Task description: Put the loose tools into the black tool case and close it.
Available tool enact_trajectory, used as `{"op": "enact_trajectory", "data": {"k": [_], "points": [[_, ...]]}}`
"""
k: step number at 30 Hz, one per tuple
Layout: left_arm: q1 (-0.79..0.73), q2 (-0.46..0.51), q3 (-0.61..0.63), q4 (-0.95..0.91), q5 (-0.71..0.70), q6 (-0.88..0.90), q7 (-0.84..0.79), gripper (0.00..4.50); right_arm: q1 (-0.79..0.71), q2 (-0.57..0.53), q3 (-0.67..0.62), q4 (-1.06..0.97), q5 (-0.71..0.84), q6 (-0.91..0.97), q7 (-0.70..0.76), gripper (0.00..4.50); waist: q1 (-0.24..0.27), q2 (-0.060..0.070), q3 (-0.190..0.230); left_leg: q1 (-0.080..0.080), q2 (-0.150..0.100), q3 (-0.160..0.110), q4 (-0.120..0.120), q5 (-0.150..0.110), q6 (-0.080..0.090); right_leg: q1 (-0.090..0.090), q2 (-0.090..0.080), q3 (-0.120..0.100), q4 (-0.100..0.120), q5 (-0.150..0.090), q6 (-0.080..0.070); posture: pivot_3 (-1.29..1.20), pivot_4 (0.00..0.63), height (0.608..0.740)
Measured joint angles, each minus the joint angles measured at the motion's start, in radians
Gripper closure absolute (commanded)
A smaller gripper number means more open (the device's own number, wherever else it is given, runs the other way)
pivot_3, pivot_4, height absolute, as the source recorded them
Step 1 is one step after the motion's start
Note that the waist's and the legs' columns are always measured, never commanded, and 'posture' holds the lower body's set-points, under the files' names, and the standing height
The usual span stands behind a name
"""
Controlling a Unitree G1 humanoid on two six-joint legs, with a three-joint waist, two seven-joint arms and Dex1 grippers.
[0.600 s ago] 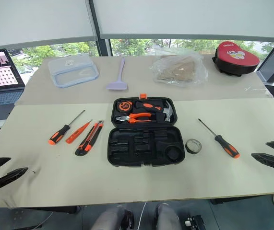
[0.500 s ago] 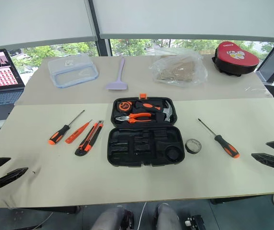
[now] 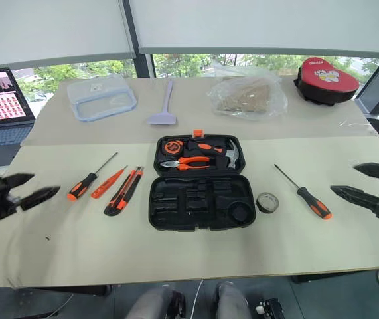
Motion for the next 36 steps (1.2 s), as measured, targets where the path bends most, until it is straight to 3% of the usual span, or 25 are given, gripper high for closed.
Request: {"op": "enact_trajectory", "data": {"k": [5, 10, 17, 20, 28, 36], "points": [[-0.146, 0.015, -0.195, 0.136, 0.082, 0.01, 0.008, 0.0, -0.068, 0.021, 0.093, -0.228, 0.104, 0.085, -0.037, 0.03, -0.003, -0.002, 0.001, 0.0, 0.0, 0.0, 0.0, 0.004, 0.002, 0.0, 0.002, 0.0, 0.0, 0.0, 0.0, 0.0, 0.15, 0.728], [-0.261, 0.015, -0.373, 0.348, 0.21, -0.097, -0.034, 0.0, -0.158, 0.054, 0.187, -0.345, 0.156, 0.125, -0.086, 0.03, -0.002, -0.009, 0.006, 0.0, 0.0, 0.0, 0.002, 0.004, 0.002, 0.0, 0.002, -0.001, 0.0, 0.0, 0.0, 0.0, 0.15, 0.728], [-0.366, -0.03, -0.473, 0.544, 0.314, -0.23, -0.086, 0.0, -0.199, 0.085, 0.256, -0.415, 0.173, 0.126, -0.126, 0.03, 0.006, -0.013, 0.008, -0.001, -0.001, 0.0, 0.005, 0.006, 0.006, 0.001, 0.0, -0.003, 0.0, 0.0, 0.001, 0.0, 0.15, 0.728], [-0.405, -0.055, -0.49, 0.613, 0.348, -0.301, -0.099, 0.69, -0.21, 0.106, 0.276, -0.433, 0.173, 0.126, -0.156, 0.0, 0.008, -0.013, 0.008, -0.001, -0.001, 0.0, 0.006, 0.006, 0.006, 0.001, 0.0, -0.003, 0.001, 0.0, 0.002, 0.0, 0.15, 0.728], [-0.428, -0.094, -0.491, 0.658, 0.365, -0.355, -0.149, 3.49, -0.198, 0.117, 0.282, -0.469, 0.189, 0.126, -0.174, 0.0, 0.013, -0.013, 0.008, 0.0, -0.001, -0.001, 0.009, 0.004, 0.002, 0.002, -0.001, -0.003, 0.004, 0.0, 0.002, 0.0, 0.15, 0.728], [-0.513, -0.111, -0.487, 0.632, 0.38, -0.342, -0.151, 3.61, -0.145, 0.08, 0.194, -0.454, 0.203, 0.167, -0.174, 0.0, 0.024, -0.019, 0.011, -0.005, -0.001, -0.003, 0.011, 0.006, 0.006, 0.0, -0.001, -0.005, 0.003, 0.001, 0.002, 0.0, 0.15, 0.728]]}}
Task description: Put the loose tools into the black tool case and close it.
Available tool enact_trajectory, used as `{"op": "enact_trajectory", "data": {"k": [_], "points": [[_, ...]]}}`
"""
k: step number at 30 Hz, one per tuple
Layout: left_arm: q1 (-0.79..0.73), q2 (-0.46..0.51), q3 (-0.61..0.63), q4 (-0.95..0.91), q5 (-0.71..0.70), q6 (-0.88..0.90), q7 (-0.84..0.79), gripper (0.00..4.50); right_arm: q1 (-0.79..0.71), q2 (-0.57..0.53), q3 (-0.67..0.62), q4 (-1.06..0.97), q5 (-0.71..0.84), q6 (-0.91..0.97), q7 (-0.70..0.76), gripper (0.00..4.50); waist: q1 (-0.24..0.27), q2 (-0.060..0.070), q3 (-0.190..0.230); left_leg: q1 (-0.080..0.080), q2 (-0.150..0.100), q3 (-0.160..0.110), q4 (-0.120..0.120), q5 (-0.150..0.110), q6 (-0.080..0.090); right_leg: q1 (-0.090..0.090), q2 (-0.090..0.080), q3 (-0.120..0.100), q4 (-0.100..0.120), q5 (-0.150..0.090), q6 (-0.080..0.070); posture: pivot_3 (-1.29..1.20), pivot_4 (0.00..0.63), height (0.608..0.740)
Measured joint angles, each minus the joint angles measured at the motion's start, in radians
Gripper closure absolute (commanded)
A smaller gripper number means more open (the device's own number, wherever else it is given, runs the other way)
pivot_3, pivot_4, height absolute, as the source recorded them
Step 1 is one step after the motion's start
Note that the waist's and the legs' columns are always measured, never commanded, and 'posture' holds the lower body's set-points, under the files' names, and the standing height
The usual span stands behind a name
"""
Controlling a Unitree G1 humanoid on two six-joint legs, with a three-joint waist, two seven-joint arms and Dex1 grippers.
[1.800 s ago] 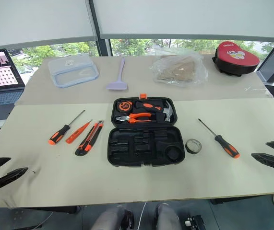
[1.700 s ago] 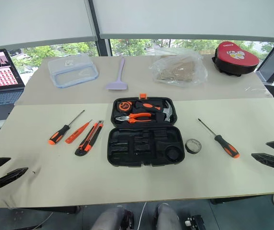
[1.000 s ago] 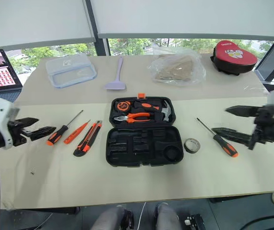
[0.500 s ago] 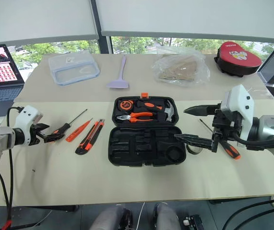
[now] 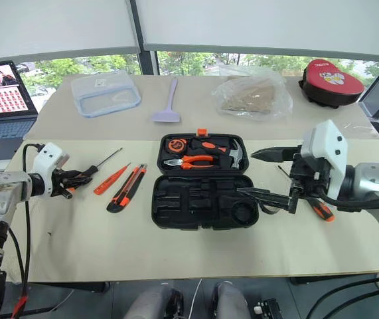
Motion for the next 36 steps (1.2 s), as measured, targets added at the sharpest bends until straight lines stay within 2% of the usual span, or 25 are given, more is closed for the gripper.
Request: {"op": "enact_trajectory", "data": {"k": [3, 6, 8, 12, 15, 23, 36], "points": [[-0.131, -0.01, -0.001, -0.095, -0.031, -0.01, -0.071, 3.61, 0.085, -0.007, -0.075, -0.002, 0.029, 0.048, 0.007, 0.0, 0.008, -0.002, 0.001, -0.011, 0.0, -0.005, 0.009, -0.001, 0.002, -0.002, 0.0, -0.007, -0.001, 0.001, 0.001, 0.0, 0.15, 0.728], [-0.269, -0.059, -0.052, -0.198, -0.04, -0.041, -0.156, 3.61, 0.137, -0.007, -0.139, -0.003, 0.055, 0.085, 0.007, 0.0, 0.009, -0.001, 0.001, -0.01, -0.002, -0.005, 0.011, 0.0, 0.003, 0.002, -0.001, -0.009, -0.005, 0.004, 0.006, 0.0, 0.15, 0.728], [-0.304, -0.105, -0.102, -0.226, -0.038, -0.052, -0.195, 3.61, 0.154, -0.007, -0.163, -0.007, 0.055, 0.087, -0.001, 0.0, 0.005, 0.0, 0.0, -0.009, -0.003, -0.004, 0.011, 0.0, 0.003, 0.004, -0.001, -0.009, -0.006, 0.004, 0.007, 0.0, 0.15, 0.728], [-0.325, -0.24, -0.269, -0.222, -0.008, -0.074, -0.295, 3.61, 0.2, 0.008, -0.187, -0.025, 0.043, 0.087, -0.02, 0.0, 0.001, -0.001, 0.0, -0.01, -0.003, -0.004, 0.011, 0.001, 0.006, 0.003, 0.0, -0.009, -0.004, 0.004, 0.007, 0.0, 0.15, 0.728], [-0.35, -0.299, -0.38, -0.198, 0.043, -0.103, -0.357, 3.61, 0.236, 0.029, -0.205, -0.056, 0.043, 0.087, -0.047, 0.0, -0.005, -0.001, 0.001, -0.01, -0.001, -0.003, 0.01, 0.001, 0.006, 0.001, 0.003, -0.007, -0.004, 0.004, 0.007, 0.0, 0.15, 0.728], [-0.391, -0.372, -0.48, -0.085, 0.163, -0.149, -0.377, 3.61, 0.319, 0.079, -0.252, -0.113, 0.044, 0.087, -0.093, 0.0, 0.0, -0.001, 0.001, -0.01, -0.001, -0.003, 0.012, 0.001, 0.006, 0.002, 0.002, -0.005, -0.004, 0.004, 0.007, 0.0, 0.15, 0.728], [-0.391, -0.442, -0.509, -0.007, 0.255, -0.168, -0.362, 3.61, 0.341, 0.089, -0.27, -0.132, 0.044, 0.087, -0.149, 0.0, 0.003, -0.001, 0.001, -0.011, -0.001, -0.003, 0.013, 0.0, 0.009, 0.001, 0.001, -0.004, -0.003, 0.004, 0.007, 0.0, 0.15, 0.728]]}}
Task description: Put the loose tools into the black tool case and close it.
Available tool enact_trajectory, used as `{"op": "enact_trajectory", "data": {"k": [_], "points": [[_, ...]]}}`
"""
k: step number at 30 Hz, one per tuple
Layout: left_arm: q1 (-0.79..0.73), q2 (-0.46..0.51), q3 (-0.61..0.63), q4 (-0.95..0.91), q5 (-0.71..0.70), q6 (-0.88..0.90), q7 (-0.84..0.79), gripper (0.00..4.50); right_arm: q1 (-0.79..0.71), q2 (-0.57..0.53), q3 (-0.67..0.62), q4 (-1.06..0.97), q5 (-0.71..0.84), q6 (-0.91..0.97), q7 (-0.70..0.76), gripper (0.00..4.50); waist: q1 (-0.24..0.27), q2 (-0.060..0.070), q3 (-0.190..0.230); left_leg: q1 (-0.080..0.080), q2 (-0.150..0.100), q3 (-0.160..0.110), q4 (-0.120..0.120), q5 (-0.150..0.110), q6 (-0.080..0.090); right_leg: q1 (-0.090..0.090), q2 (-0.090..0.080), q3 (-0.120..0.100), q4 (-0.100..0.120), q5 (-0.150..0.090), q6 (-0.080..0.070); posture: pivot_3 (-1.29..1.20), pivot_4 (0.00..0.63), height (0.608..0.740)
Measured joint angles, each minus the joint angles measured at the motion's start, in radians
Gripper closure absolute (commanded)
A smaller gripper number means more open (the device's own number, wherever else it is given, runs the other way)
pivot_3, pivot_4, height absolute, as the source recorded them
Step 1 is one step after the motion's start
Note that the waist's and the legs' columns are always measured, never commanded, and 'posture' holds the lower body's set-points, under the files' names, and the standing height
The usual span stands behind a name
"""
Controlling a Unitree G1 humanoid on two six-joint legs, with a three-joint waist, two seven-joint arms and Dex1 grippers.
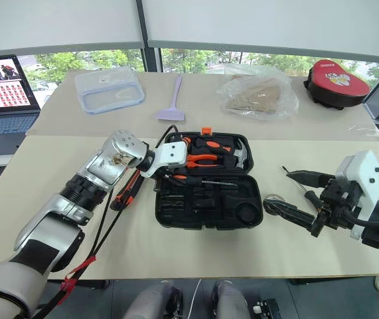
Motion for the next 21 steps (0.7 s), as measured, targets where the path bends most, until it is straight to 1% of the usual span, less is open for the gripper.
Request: {"op": "enact_trajectory", "data": {"k": [5, 7, 8, 9, 10, 12, 13, 14, 15, 20, 21], "points": [[0.0, -0.027, 0.002, 0.027, 0.015, -0.004, 0.015, 3.61, 0.014, 0.001, -0.014, -0.019, 0.003, 0.0, -0.008, 0.0, 0.001, 0.0, 0.0, -0.001, 0.0, 0.0, 0.002, 0.0, 0.001, 0.0, 0.0, 0.0, 0.001, 0.0, 0.0, 0.0, 0.15, 0.728], [0.0, -0.034, 0.003, 0.029, 0.018, -0.001, 0.019, 2.6, 0.018, 0.003, -0.02, -0.027, 0.004, 0.0, -0.009, 0.0, 0.002, 0.0, 0.0, -0.001, 0.0, 0.0, 0.003, -0.001, 0.001, 0.0, 0.0, 0.0, 0.001, 0.0, 0.0, 0.0, 0.15, 0.728], [0.0, -0.038, 0.004, 0.029, 0.016, 0.0, 0.017, 2.35, 0.022, 0.005, -0.027, -0.031, 0.006, 0.0, -0.01, 0.0, 0.002, 0.0, 0.0, -0.001, 0.0, 0.0, 0.003, -0.001, 0.001, 0.0, -0.001, 0.0, 0.001, 0.0, 0.0, 0.0, 0.15, 0.728], [0.0, -0.043, 0.006, 0.029, 0.014, 0.0, 0.017, 1.96, 0.025, 0.008, -0.03, -0.035, 0.006, 0.0, -0.013, 0.0, 0.003, 0.0, 0.0, -0.001, 0.0, 0.0, 0.003, -0.001, 0.002, 0.0, -0.001, 0.0, 0.001, 0.0, 0.0, 0.0, 0.15, 0.728], [-0.001, -0.045, 0.009, 0.029, 0.013, 0.001, 0.017, 1.69, 0.027, 0.009, -0.03, -0.04, 0.008, 0.0, -0.015, 0.0, 0.004, 0.0, 0.0, -0.001, 0.0, 0.0, 0.004, -0.001, 0.002, 0.0, -0.001, 0.0, 0.001, 0.0, 0.0, 0.0, 0.15, 0.728], [-0.005, -0.047, 0.021, 0.025, 0.0, 0.016, 0.013, 0.93, 0.035, 0.013, -0.03, -0.05, 0.017, 0.0, -0.019, 0.0, 0.003, 0.0, 0.0, -0.002, 0.0, -0.001, 0.005, -0.001, 0.002, 0.0, -0.001, 0.001, 0.002, 0.0, 0.001, 0.0, 0.15, 0.728], [-0.008, -0.047, 0.027, 0.024, -0.003, 0.024, 0.012, 0.69, 0.036, 0.015, -0.03, -0.052, 0.019, 0.0, -0.021, 0.0, 0.003, 0.0, 0.0, -0.002, 0.0, 0.0, 0.006, -0.001, 0.002, 0.0, -0.001, 0.001, 0.003, 0.001, 0.001, 0.0, 0.15, 0.728], [-0.014, -0.044, 0.041, 0.024, -0.005, 0.031, 0.014, 0.26, 0.036, 0.016, -0.03, -0.057, 0.022, 0.0, -0.022, 0.0, 0.002, 0.0, 0.0, -0.002, 0.0, -0.001, 0.007, -0.002, 0.003, -0.001, -0.001, 0.001, 0.003, 0.001, 0.001, 0.0, 0.15, 0.728], [-0.02, -0.041, 0.046, 0.023, -0.006, 0.039, 0.014, 0.02, 0.038, 0.017, -0.03, -0.058, 0.022, 0.0, -0.023, 0.0, 0.001, 0.0, 0.0, -0.002, 0.0, -0.001, 0.007, -0.002, 0.004, 0.0, -0.001, 0.001, 0.003, 0.001, 0.001, 0.0, 0.15, 0.728], [-0.025, -0.04, 0.067, -0.001, -0.017, 0.061, 0.01, 0.02, 0.041, 0.021, -0.029, -0.058, 0.022, 0.0, -0.024, 0.0, 0.002, 0.0, 0.0, -0.003, 0.0, -0.001, 0.008, -0.003, 0.005, -0.001, -0.001, 0.001, 0.002, 0.001, 0.002, 0.0, 0.15, 0.728], [-0.024, -0.04, 0.067, -0.001, -0.017, 0.059, 0.007, 0.29, 0.039, 0.021, -0.029, -0.058, 0.022, 0.0, -0.025, 0.0, 0.002, 0.0, 0.0, -0.003, 0.0, -0.001, 0.008, -0.003, 0.005, -0.001, -0.001, 0.001, 0.002, 0.001, 0.002, 0.0, 0.15, 0.728]]}}
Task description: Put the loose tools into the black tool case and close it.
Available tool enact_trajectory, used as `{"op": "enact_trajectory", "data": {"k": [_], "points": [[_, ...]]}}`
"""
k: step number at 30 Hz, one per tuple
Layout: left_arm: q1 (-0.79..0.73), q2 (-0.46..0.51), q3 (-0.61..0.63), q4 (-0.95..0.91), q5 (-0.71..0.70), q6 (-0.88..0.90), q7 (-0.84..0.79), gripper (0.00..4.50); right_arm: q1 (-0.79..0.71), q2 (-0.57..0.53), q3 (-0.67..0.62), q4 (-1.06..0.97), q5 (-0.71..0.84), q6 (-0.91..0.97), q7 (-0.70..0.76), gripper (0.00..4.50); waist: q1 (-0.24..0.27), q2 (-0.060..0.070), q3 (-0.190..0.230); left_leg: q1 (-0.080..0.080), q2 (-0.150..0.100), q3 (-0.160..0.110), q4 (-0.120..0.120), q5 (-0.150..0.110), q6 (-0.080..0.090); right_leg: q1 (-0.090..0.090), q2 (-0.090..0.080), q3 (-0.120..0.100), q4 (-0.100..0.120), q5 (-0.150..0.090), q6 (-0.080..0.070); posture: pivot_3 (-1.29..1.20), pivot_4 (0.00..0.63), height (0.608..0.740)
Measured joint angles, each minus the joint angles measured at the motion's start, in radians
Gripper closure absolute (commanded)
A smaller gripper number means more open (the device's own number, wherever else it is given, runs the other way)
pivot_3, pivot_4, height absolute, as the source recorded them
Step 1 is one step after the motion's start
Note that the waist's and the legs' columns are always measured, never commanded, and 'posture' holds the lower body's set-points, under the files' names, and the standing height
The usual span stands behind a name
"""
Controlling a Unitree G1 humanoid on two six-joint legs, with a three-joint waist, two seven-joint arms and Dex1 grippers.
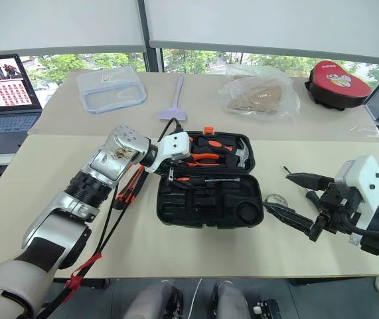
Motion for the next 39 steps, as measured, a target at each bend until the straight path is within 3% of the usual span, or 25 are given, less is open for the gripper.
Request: {"op": "enact_trajectory", "data": {"k": [2, 12, 29, 32, 39], "points": [[0.0, -0.003, -0.001, 0.001, 0.003, -0.014, 0.001, 0.79, -0.006, 0.0, 0.002, 0.001, 0.0, 0.0, 0.0, 0.0, 0.0, 0.0, 0.0, 0.0, 0.0, 0.0, 0.0, 0.0, 0.0, 0.0, 0.0, 0.0, 0.0, 0.0, 0.0, 0.0, 0.15, 0.728], [-0.002, -0.053, -0.004, 0.095, 0.035, -0.079, 0.013, 4.49, -0.011, 0.008, 0.031, 0.005, -0.012, -0.013, 0.0, 0.0, 0.0, 0.0, 0.0, 0.0, 0.0, 0.0, 0.0, 0.0, 0.0, 0.0, 0.0, 0.0, 0.0, 0.0, 0.0, 0.0, 0.15, 0.728], [-0.018, -0.076, -0.063, 0.16, 0.14, -0.28, 0.063, 4.49, 0.003, 0.022, 0.044, 0.013, -0.045, -0.026, -0.023, 0.0, 0.01, 0.001, -0.002, 0.002, 0.0, 0.0, 0.003, -0.002, 0.003, 0.002, -0.002, 0.002, 0.0, 0.003, 0.002, 0.0, 0.15, 0.728], [-0.006, -0.06, 0.015, 0.144, 0.052, -0.138, 0.019, 3.83, 0.053, 0.033, 0.03, 0.029, -0.073, -0.031, -0.023, 0.0, 0.003, 0.001, -0.002, -0.001, 0.0, 0.0, 0.003, -0.002, 0.003, -0.001, -0.002, 0.002, 0.0, 0.003, 0.002, 0.0, 0.15, 0.728], [0.089, 0.21, 0.267, -0.265, -0.368, 0.29, -0.27, 1.2, 0.164, 0.043, -0.088, 0.211, -0.166, -0.043, -0.016, 0.0, -0.021, 0.003, -0.003, 0.001, 0.0, 0.001, 0.002, -0.001, 0.001, 0.001, 0.0, 0.0, -0.001, 0.002, 0.003, 0.0, 0.15, 0.728]]}}
